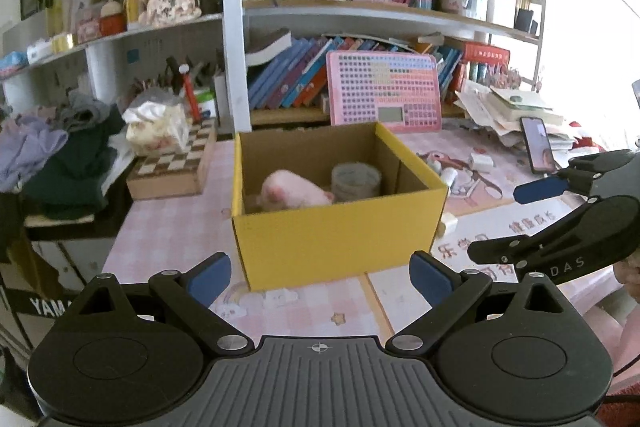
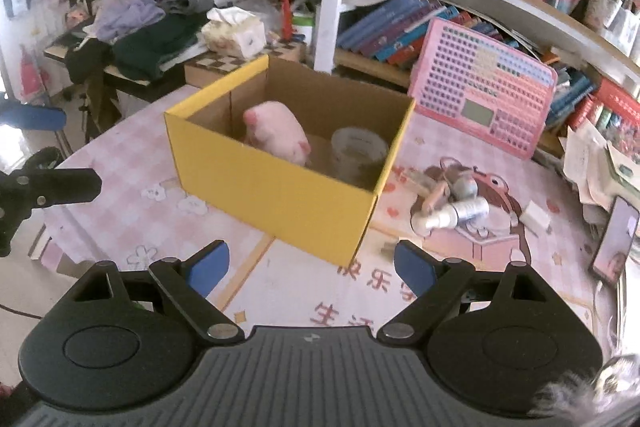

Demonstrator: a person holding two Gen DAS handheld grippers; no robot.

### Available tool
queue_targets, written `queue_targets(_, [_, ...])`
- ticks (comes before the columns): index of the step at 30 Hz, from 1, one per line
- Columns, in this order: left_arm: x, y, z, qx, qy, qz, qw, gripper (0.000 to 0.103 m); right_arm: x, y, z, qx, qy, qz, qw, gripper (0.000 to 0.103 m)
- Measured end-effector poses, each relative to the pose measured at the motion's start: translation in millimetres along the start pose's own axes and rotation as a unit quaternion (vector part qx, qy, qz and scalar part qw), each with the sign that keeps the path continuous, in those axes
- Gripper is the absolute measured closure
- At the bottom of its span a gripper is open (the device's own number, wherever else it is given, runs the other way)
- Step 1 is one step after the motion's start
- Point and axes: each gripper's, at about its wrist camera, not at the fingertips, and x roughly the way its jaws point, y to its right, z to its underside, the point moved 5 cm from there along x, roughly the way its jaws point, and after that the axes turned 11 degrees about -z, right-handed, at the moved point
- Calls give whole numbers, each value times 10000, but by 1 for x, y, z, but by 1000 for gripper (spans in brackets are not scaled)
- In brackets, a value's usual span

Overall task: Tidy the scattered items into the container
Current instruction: 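Withdraw both tools up and away from the yellow box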

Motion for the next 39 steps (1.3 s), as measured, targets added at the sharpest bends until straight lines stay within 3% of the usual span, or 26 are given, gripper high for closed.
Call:
queue_targets(18, [-5, 11, 44, -298, -389, -2, 9988, 5, -11, -30, 53, 539, 18, 451, 9975, 13])
queue_targets(39, [6, 52, 79, 167, -1044, 479, 9932, 5, -13, -23, 97, 1068, -606, 644, 9903, 13])
